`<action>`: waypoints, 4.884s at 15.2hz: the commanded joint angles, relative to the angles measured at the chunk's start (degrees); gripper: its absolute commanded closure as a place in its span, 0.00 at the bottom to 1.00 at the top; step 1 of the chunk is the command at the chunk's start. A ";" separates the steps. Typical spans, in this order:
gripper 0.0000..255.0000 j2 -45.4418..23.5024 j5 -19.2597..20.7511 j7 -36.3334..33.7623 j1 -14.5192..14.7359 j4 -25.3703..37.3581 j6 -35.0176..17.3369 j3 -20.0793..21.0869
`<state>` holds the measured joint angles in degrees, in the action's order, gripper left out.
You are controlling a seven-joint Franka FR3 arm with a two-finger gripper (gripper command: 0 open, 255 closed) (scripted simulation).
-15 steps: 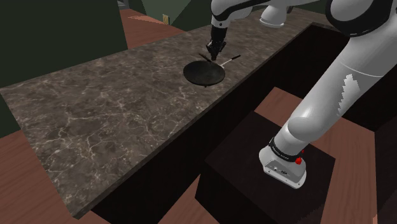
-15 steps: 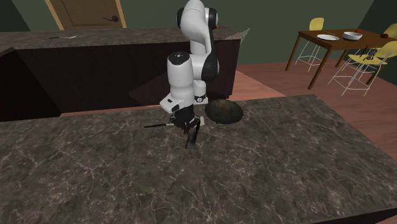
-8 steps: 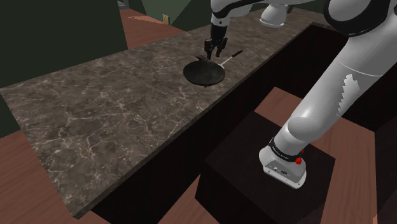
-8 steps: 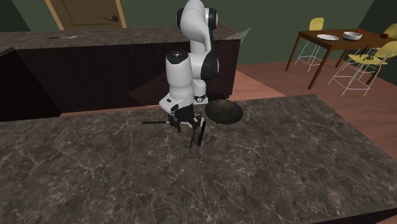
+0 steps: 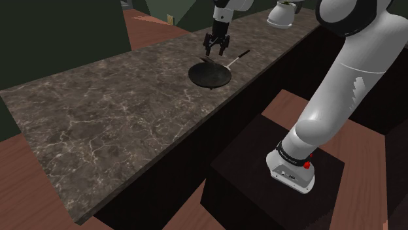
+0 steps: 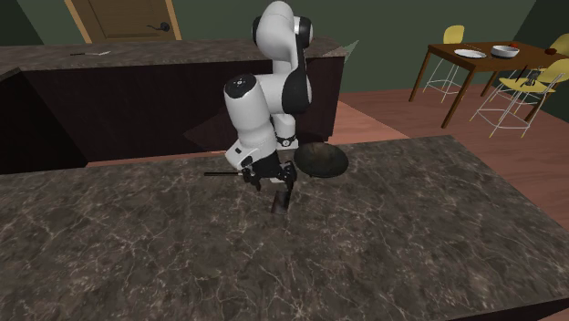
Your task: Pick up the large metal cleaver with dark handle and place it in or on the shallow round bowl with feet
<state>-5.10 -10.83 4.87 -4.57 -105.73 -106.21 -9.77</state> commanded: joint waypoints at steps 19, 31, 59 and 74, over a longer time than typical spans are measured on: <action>1.00 -0.31 -0.30 0.06 0.24 -2.24 -2.54 0.23; 0.00 6.00 3.50 -14.25 3.52 -9.32 -6.12 2.83; 1.00 6.96 3.81 -14.97 3.64 -6.22 -2.12 2.85; 1.00 7.53 4.19 -16.23 3.56 4.67 9.26 2.77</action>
<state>2.56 -6.65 -11.41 -0.94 -102.04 -97.82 -6.92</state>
